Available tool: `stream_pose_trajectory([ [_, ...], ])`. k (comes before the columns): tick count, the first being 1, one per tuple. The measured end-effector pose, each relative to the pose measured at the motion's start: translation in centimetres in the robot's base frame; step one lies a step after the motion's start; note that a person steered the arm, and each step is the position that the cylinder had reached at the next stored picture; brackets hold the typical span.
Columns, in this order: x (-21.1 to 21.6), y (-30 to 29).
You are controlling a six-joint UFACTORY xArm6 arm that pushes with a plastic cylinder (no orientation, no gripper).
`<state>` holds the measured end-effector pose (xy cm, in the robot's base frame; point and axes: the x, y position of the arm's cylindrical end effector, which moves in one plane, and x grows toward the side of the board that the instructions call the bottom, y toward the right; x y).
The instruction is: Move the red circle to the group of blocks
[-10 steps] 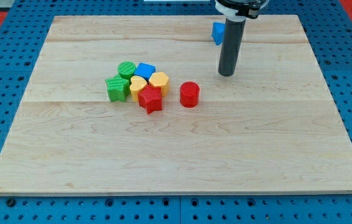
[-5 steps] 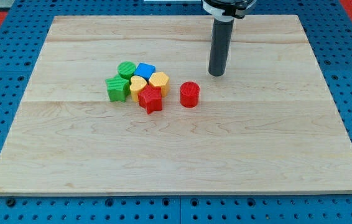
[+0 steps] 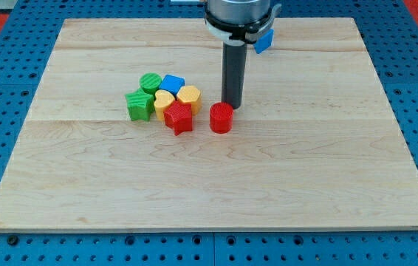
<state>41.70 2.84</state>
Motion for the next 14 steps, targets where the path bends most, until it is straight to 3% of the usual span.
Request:
stream_pose_trajectory([
  [2, 3.7, 3.8],
  [4, -1.1, 1.1],
  [7, 4.2, 1.8],
  [8, 0.2, 1.9],
  [9, 1.3, -1.3],
  [11, 4.6, -1.4],
  [12, 5.0, 4.1],
  [14, 9.3, -2.9],
])
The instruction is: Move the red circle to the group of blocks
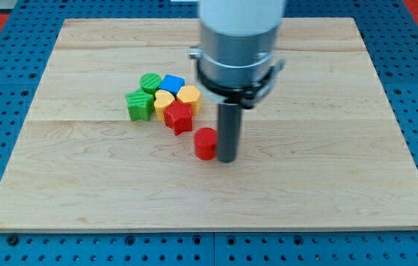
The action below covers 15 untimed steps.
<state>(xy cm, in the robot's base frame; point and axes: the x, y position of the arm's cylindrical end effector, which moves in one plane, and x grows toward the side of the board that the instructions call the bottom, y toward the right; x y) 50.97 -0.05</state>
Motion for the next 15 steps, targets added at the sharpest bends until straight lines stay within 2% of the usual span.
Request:
stream_pose_trajectory([
  [1, 0.0, -2.5],
  [2, 0.5, -1.9],
  [5, -2.9, -0.1],
  [8, -1.3, -7.0],
  [9, 1.1, -7.4],
  [10, 3.2, -12.0],
  [11, 0.5, -15.7],
  [12, -2.4, -15.8],
  [13, -3.2, -14.0],
  [15, 0.3, -12.9],
])
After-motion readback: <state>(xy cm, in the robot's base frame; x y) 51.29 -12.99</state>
